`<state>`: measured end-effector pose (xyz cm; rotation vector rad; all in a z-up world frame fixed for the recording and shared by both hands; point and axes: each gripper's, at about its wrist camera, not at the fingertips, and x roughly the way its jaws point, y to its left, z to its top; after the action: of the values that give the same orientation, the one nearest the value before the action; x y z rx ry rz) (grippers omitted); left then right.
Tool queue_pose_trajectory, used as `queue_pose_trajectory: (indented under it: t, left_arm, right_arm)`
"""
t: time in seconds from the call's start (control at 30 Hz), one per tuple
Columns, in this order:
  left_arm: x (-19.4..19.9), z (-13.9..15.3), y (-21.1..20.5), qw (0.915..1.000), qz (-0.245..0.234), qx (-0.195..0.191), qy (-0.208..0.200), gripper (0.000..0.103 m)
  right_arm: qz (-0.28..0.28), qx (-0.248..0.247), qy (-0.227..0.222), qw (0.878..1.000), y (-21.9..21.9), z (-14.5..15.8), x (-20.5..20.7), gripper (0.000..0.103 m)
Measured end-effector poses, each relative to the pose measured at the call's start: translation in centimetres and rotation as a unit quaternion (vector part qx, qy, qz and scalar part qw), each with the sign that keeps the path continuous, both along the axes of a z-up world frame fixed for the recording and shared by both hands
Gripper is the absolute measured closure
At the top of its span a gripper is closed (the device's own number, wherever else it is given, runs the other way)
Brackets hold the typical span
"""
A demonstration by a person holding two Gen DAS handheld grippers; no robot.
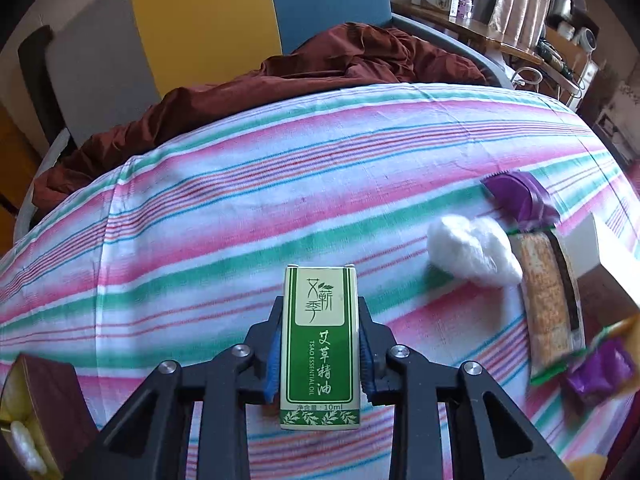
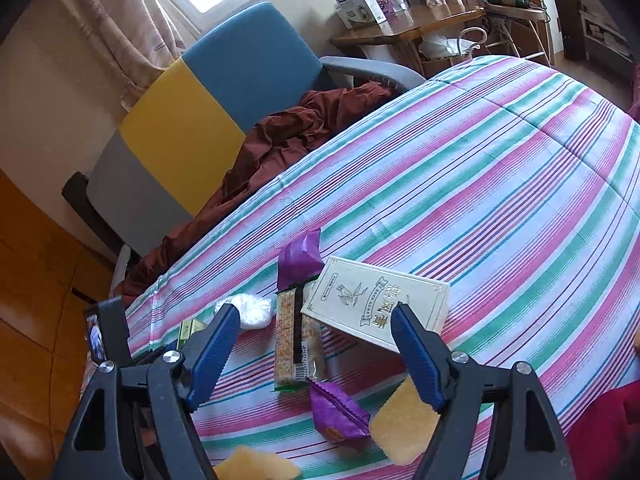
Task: Organize objects
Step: 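Grasp the green essential-oil box with the left gripper while the right gripper grasps a yellow sponge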
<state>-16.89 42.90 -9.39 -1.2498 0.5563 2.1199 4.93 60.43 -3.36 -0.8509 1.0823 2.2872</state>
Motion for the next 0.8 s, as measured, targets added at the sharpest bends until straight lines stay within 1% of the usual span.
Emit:
queue_pose_trajectory:
  t: [0.13, 0.27, 0.4, 0.5, 0.6, 0.7, 0.8]
  left_arm:
    - [2.1, 0.0, -1.3, 1.0000, 0.003, 0.000, -0.001, 0.072]
    - [4.4, 0.0, -3.5, 0.9998, 0.011, 0.016, 0.001, 0.072]
    - [6.9, -0.1, -5.5, 0.9994, 0.016, 0.031, 0.007, 0.072]
    - [8.9, -0.2, -6.8, 0.9989, 0.016, 0.041, 0.016, 0.072]
    - [10.6, -0.3, -7.9, 0.9983, 0.014, 0.050, 0.026, 0.072]
    - [11.7, -0.4, -8.5, 0.9975, 0.010, 0.060, 0.037, 0.072]
    - [11.8, -0.6, -9.0, 0.9965, 0.011, 0.070, 0.044, 0.072]
  right_arm:
    - [-0.056, -0.033, 0.019, 0.998, 2.0, -0.5, 2.0, 0.024]
    - [-0.111, -0.079, 0.040, 0.990, 3.9, -1.7, 4.2, 0.024]
    - [-0.141, -0.107, 0.045, 0.983, 4.9, -2.5, 5.2, 0.024]
    - [-0.138, -0.108, 0.033, 0.984, 4.8, -2.8, 4.7, 0.024]
    - [-0.119, -0.106, 0.018, 0.987, 4.5, -3.0, 3.9, 0.024]
    - [-0.098, -0.099, -0.004, 0.990, 4.0, -3.2, 2.8, 0.024]
    - [-0.088, -0.084, -0.017, 0.992, 3.7, -3.2, 2.4, 0.024]
